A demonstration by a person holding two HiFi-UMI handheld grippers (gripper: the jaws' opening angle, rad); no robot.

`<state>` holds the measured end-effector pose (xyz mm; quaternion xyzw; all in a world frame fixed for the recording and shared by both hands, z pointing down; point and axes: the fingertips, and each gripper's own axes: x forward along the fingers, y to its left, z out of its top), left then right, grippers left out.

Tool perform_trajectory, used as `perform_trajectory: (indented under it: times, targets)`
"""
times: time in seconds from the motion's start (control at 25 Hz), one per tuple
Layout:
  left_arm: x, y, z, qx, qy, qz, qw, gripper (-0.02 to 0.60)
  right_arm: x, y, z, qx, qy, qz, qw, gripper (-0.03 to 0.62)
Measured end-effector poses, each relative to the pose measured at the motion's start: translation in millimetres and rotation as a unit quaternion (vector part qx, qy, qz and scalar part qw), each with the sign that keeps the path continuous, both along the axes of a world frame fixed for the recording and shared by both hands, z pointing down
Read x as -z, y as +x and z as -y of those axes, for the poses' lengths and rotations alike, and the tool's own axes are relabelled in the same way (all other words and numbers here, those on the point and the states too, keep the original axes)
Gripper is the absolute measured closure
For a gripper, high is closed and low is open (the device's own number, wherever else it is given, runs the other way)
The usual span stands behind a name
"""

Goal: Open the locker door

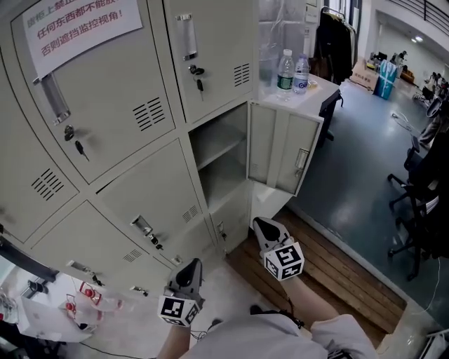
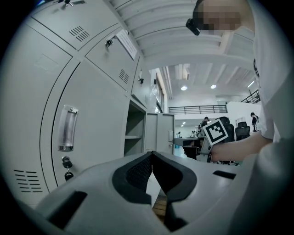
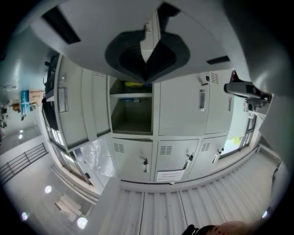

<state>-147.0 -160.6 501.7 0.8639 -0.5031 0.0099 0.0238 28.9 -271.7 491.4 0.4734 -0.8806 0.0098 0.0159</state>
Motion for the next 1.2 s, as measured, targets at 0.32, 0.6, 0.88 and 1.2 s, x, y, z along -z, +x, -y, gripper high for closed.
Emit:
perform_trajectory:
  times: [0.32,0.6,0.88,1.2]
  targets:
    - [4,-6,-1,0.013,0.012,0.010,0.9998,0.574,2,-31,-43,0.044,0.005,0.012,0.999,0.580]
    - [8,-9,-4,0.021,0.015,0.017,0.9995,0.574,-3,-40,-54,0.060,0.008,0.003,0.998,0.581]
    - [8,-11,-3,0.020,0.015,0.018,0.9995,0.574,0,-45,-57,0.061,0.002,0.021,0.998,0.581]
    - [10,-10,-2,0.018,0.013,0.015,0.9997,0.574,-3,-49,-58,0.059,-0.001,0.016,0.998,0.580]
